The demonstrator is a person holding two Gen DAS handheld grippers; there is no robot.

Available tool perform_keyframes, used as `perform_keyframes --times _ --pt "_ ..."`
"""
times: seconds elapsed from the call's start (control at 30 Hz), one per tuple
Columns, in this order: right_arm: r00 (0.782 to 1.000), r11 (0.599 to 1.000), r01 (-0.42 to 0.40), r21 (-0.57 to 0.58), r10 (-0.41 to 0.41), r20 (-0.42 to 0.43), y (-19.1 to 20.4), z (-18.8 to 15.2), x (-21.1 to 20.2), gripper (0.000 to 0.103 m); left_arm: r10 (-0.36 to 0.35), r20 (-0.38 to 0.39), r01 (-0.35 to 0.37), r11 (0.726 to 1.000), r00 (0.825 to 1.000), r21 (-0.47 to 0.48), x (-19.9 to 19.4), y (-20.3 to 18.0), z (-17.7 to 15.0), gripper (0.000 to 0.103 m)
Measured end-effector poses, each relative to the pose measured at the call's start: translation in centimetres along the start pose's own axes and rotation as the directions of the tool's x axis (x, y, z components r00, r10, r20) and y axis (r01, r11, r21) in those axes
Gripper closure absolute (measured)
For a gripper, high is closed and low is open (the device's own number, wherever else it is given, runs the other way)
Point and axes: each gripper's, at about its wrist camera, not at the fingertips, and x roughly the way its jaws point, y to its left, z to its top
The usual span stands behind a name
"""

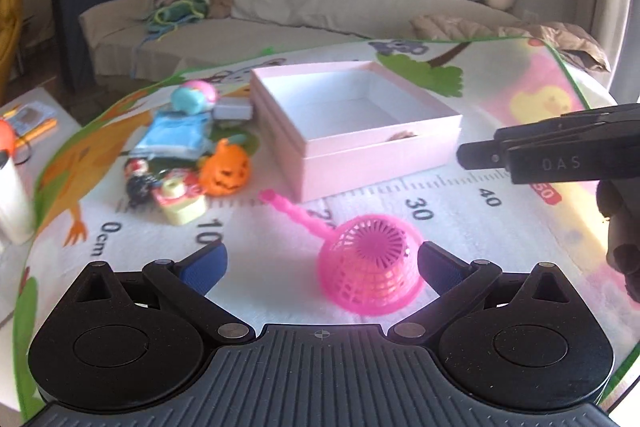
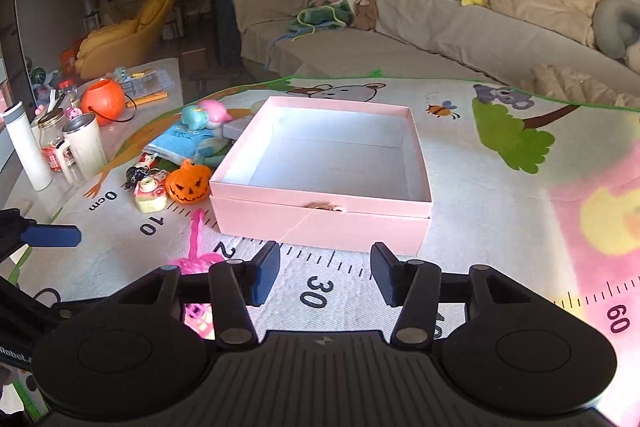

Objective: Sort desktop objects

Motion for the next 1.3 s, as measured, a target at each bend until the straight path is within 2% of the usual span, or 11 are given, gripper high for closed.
perform_keyframes --times 0.1,0.3,0.43,0.57,0.63,0.73,0.8,0.9,0.97,1.13,1.3 --pt "1.000 1.000 0.011 -0.020 -0.010 0.018 0.2 -0.5 0.1 0.046 -0.005 -0.026 0.006 0.999 1.000 0.045 2.0 -1.7 0.2 0.000" --pt "0.998 0.999 -0.040 -0.007 0.041 0.042 0.1 -0.1 0.0 0.044 0.118 -0.095 -0.114 0.992 0.988 0.051 3.0 0.3 -1.5 0.000" --pt "0.991 0.990 -0.132 0.052 0.133 -0.029 -0.2 0.6 3.0 0.045 0.220 -0.132 -0.223 0.975 0.966 -0.006 1.9 3.9 -2.6 0.000" --pt "0.974 0.972 -0.151 0.177 0.178 -0.142 -1.0 1.0 8.0 0.050 0.248 -0.150 -0.261 0.962 0.957 -0.077 0.5 6.2 -3.2 0.000" --pt "0.981 0.996 -0.067 0.063 0.077 -0.177 0.4 0.8 9.1 0.067 0.251 -0.149 -0.264 0.962 0.957 -0.076 -0.1 6.3 -3.4 0.000" --pt "0.981 0.974 0.128 -0.184 -0.152 -0.124 1.9 0.1 8.2 0.067 0.249 -0.143 -0.261 0.963 0.958 -0.070 -0.6 6.3 -3.6 0.000" --pt "0.960 0.929 0.246 -0.275 -0.274 -0.066 1.3 -0.4 6.9 0.067 0.241 -0.143 -0.254 0.964 0.960 -0.080 -0.4 6.3 -3.6 0.000" --pt "0.911 0.878 0.391 -0.277 -0.412 -0.018 -1.5 -0.2 5.5 0.067 0.205 -0.141 -0.218 0.972 0.969 -0.086 0.1 5.8 -3.5 0.000" --pt "0.898 0.876 0.427 -0.223 -0.439 -0.004 -3.7 0.3 4.4 0.067 0.143 -0.149 -0.158 0.983 0.979 -0.095 0.5 5.0 -3.2 0.000" --pt "0.952 0.947 0.302 -0.110 -0.305 -0.012 -5.2 1.6 1.2 0.052 -0.009 -0.128 -0.004 0.995 0.992 -0.101 2.6 1.2 -0.5 0.000" --pt "0.993 0.995 0.092 -0.045 -0.095 -0.065 -3.1 2.7 0.7 0.049 0.072 -0.159 -0.076 0.997 0.985 -0.018 6.2 -2.1 1.3 0.000"
